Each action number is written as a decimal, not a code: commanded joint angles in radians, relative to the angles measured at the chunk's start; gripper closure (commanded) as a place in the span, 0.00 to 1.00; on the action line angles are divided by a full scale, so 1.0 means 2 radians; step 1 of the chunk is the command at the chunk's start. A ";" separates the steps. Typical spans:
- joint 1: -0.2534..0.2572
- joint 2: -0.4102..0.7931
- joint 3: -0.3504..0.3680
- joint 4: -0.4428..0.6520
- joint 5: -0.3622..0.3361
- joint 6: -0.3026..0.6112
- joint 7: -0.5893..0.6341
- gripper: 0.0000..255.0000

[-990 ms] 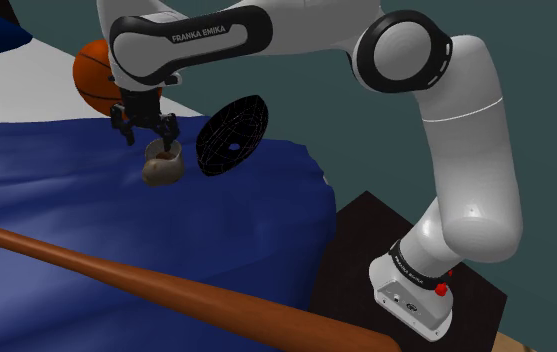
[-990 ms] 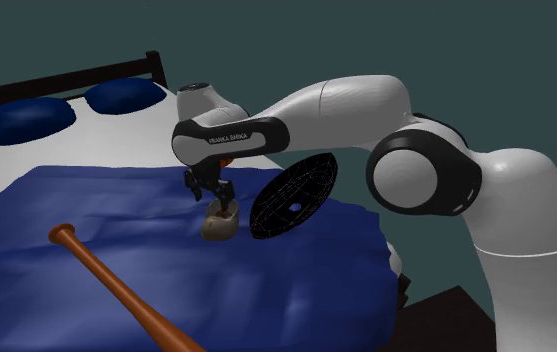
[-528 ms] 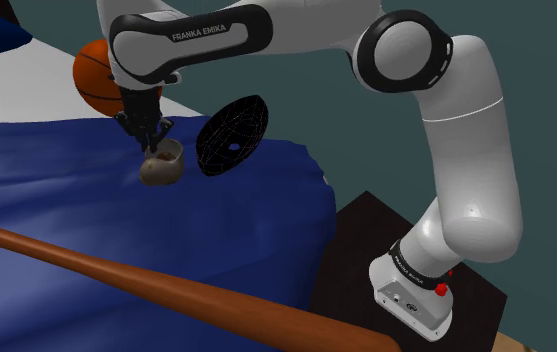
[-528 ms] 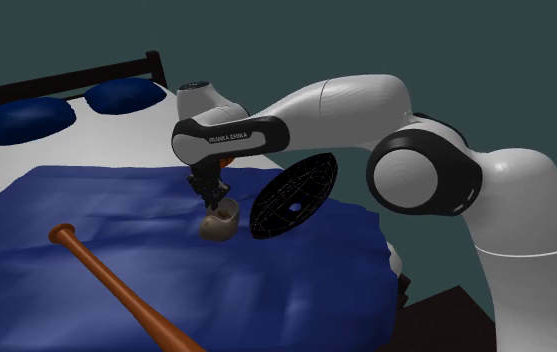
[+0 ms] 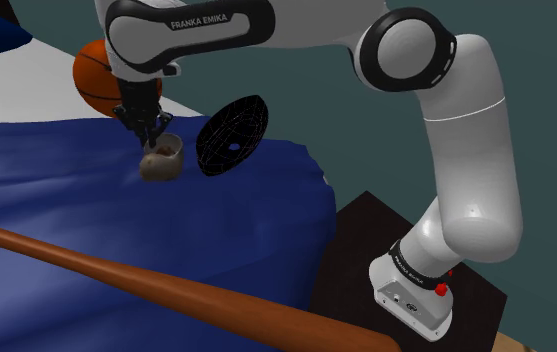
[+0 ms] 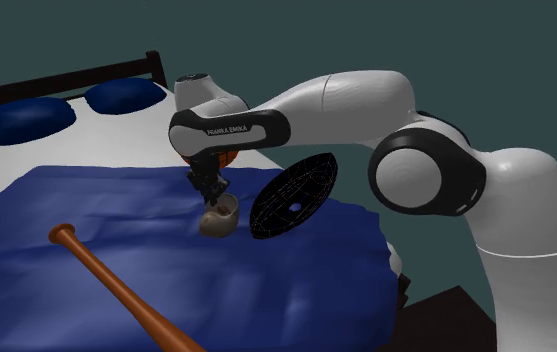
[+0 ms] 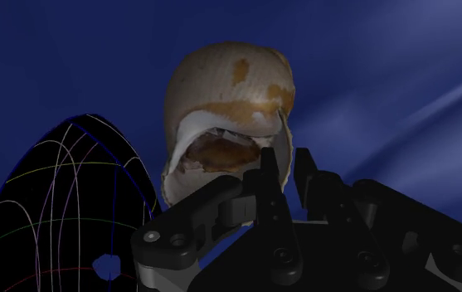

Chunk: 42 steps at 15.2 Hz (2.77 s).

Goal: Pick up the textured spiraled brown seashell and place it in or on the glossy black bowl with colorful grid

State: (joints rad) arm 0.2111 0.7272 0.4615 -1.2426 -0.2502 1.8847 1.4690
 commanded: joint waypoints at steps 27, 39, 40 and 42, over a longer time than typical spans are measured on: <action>0.047 0.022 0.000 0.238 -0.001 -0.208 -0.012 1.00; -0.094 -0.098 0.002 0.073 0.040 -0.167 -0.108 1.00; -0.104 -0.104 0.001 0.067 0.043 -0.167 -0.118 1.00; -0.123 -0.113 -0.003 0.059 0.047 -0.168 -0.138 1.00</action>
State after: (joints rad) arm -0.0135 0.5151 0.4584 -1.1093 -0.1618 1.5474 1.2131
